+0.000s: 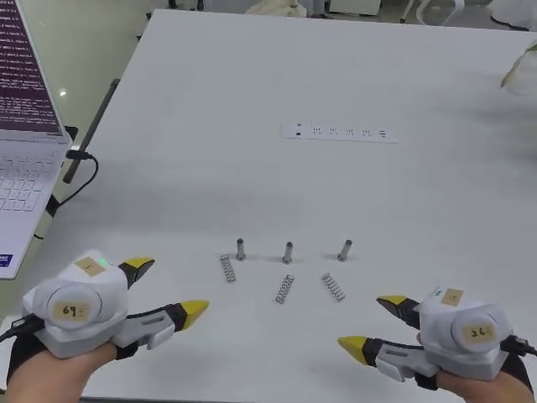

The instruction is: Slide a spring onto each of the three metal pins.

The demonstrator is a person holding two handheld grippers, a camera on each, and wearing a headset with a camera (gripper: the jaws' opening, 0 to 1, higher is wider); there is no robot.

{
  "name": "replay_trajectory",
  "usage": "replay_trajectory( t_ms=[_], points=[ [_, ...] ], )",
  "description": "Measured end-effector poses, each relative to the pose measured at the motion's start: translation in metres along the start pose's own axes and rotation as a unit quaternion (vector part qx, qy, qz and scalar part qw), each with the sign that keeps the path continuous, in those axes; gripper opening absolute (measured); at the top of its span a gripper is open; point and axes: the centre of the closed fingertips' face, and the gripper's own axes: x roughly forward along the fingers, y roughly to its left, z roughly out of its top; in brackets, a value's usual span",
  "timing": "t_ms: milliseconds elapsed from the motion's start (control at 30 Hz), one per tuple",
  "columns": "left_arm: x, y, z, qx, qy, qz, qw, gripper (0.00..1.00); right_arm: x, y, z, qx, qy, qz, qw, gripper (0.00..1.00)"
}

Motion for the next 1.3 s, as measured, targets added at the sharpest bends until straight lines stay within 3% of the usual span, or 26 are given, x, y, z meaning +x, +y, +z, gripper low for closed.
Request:
replay_trajectory(
  t_ms=[433,767,967,1300],
  points=[
    [-0.012,0.000,0.010,0.001,-0.015,0.003,0.9999,0.64,0.008,-0.014,0.006,-0.010,0.005,-0.005,0.9999,0.51],
    [-0.017,0.001,0.011,-0.011,-0.022,0.003,0.9997,0.64,0.020,-0.028,0.003,0.002,0.006,-0.018,0.9998,0.48],
    [-0.021,0.003,0.011,-0.012,-0.023,0.007,0.9996,0.64,0.034,-0.046,0.005,0.024,0.009,-0.040,0.9989,0.46],
    [-0.030,0.003,0.010,-0.012,-0.026,0.012,0.9995,0.65,0.056,-0.068,0.006,0.047,0.008,-0.053,0.9975,0.42]
  ],
)
